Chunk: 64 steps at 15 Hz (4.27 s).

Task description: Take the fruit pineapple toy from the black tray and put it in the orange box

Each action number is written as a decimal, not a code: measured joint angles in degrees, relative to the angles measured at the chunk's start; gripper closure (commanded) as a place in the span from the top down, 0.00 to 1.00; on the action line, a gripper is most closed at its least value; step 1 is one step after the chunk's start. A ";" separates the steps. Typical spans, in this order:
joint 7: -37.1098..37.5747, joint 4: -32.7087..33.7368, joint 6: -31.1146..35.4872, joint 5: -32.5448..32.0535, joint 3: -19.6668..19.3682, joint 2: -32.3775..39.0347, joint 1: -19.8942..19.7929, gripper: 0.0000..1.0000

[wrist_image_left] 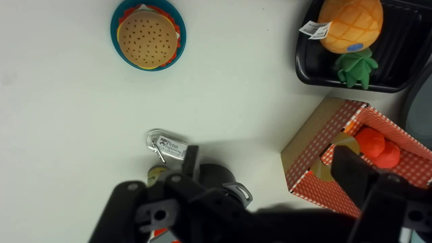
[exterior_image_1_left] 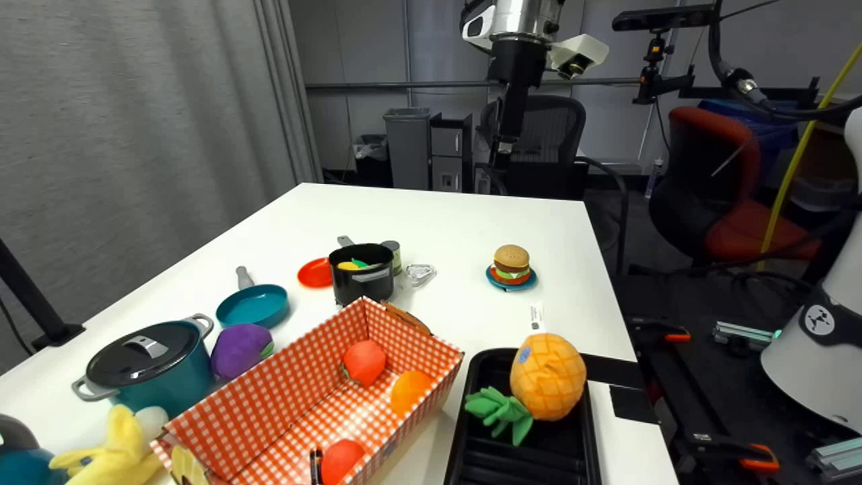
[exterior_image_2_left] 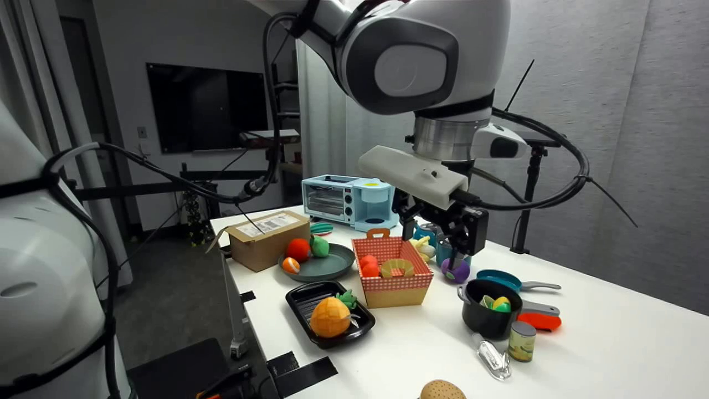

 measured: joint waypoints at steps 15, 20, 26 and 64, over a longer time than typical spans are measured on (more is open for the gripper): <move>0.00 0.00 0.00 0.00 0.00 0.00 0.00 1.00; 0.00 0.00 0.00 0.00 0.00 0.00 0.00 1.00; 0.00 0.00 0.00 0.00 0.00 0.00 0.00 1.00; -0.05 -5.72 -2.94 -13.43 16.00 17.99 -2.34 1.00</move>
